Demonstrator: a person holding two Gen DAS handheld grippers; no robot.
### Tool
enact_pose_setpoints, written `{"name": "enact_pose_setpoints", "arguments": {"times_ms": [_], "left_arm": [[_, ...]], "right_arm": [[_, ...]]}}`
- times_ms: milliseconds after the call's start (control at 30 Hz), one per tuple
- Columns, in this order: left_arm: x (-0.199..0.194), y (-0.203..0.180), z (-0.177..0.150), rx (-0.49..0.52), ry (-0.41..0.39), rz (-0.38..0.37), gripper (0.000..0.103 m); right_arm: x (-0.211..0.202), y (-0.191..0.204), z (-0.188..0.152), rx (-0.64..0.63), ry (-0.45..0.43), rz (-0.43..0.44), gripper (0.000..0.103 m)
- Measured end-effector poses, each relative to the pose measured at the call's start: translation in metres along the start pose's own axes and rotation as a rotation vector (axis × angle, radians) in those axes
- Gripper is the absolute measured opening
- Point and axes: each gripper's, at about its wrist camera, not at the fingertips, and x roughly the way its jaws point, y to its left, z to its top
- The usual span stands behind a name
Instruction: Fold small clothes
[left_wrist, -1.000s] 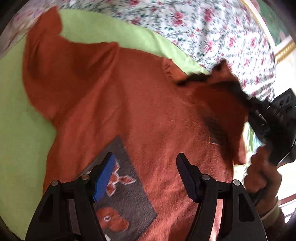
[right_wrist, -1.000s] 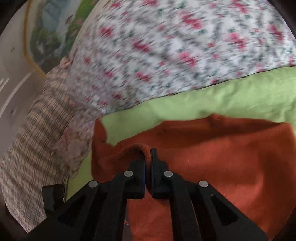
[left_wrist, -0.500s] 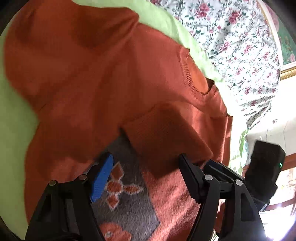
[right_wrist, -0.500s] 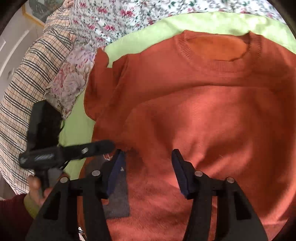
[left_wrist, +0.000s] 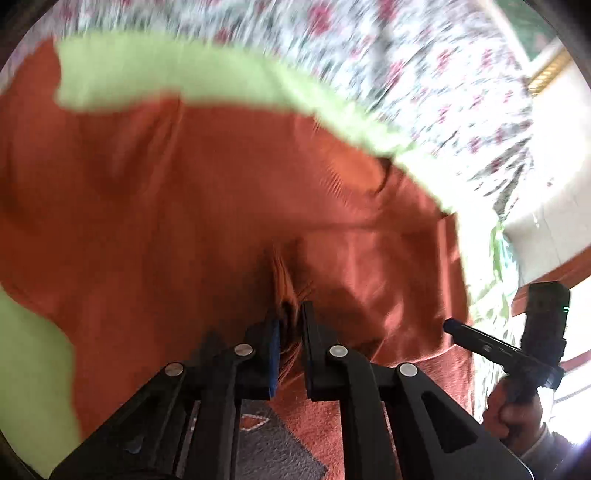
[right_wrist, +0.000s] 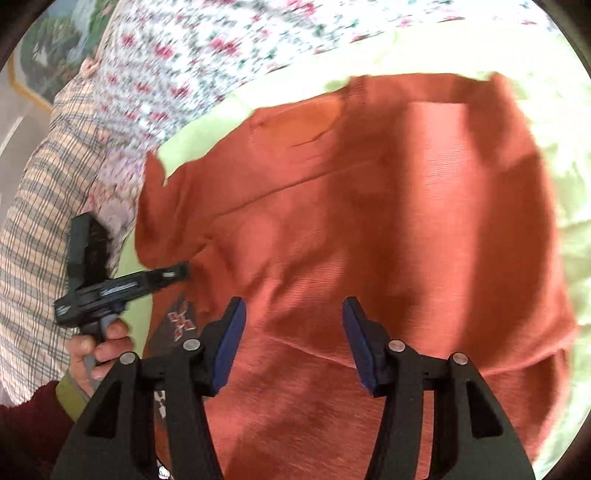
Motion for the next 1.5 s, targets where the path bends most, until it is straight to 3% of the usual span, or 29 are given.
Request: {"name": "enact_pose_setpoints", "arguments": {"times_ms": [100,200,267,367,433,600,667,700,733,767,933,1033,1200,1433,1467,1500], "left_arm": [[-0.016,0.017,0.012,0.017,-0.034,0.066,0.002],[-0.007,0.052,0.020,-0.024,0.011,0.129,0.001],[0.000,0.069,0.021,-0.075,0.058,0.110,0.000],[0.004,0.077,0.017,-0.120,0.096,0.052,0.019],[0.008,0.075,0.012,-0.128,0.121,0.038,0.050],[0.022,0.061,0.008,-0.087,0.150,0.058,0.057],[0.035,0.051,0.008,-0.046,0.170,0.108,0.053],[0.037,0.049,0.008,-0.025,0.171,0.126,0.044],[0.040,0.044,0.008,0.005,0.163,0.140,0.015],[0.041,0.039,0.008,0.033,0.158,0.153,0.007],[-0.002,0.028,0.014,0.037,-0.013,0.179,0.005],[0.000,0.048,0.014,-0.004,0.002,0.226,0.004],[-0.011,0.051,0.009,-0.020,-0.022,0.221,0.004],[-0.001,0.054,0.006,-0.065,-0.015,0.273,0.004],[-0.001,0.053,0.007,-0.063,-0.015,0.279,0.004],[-0.003,0.049,0.008,-0.055,-0.022,0.279,0.004]], "right_arm": [[-0.018,-0.018,-0.001,0.024,-0.043,-0.042,0.056],[-0.024,-0.031,-0.002,0.051,-0.058,-0.086,0.056],[-0.026,-0.039,-0.002,0.068,-0.058,-0.112,0.056],[-0.030,-0.049,-0.003,0.104,-0.074,-0.145,0.056],[-0.033,-0.051,-0.003,0.102,-0.086,-0.155,0.056],[-0.035,-0.055,-0.001,0.105,-0.088,-0.166,0.056],[-0.034,-0.056,-0.002,0.102,-0.088,-0.169,0.056],[-0.033,-0.056,-0.001,0.102,-0.086,-0.167,0.056],[-0.032,-0.054,-0.001,0.102,-0.085,-0.167,0.056],[-0.031,-0.053,0.000,0.102,-0.086,-0.168,0.056],[-0.044,-0.057,0.001,0.108,-0.126,-0.196,0.056],[-0.057,-0.069,0.004,0.125,-0.145,-0.247,0.056],[-0.061,-0.090,0.018,0.181,-0.152,-0.291,0.056],[-0.028,-0.103,0.046,0.143,-0.075,-0.325,0.056],[-0.023,-0.108,0.048,0.151,-0.060,-0.324,0.051],[-0.020,-0.109,0.050,0.147,-0.050,-0.317,0.013]]}}
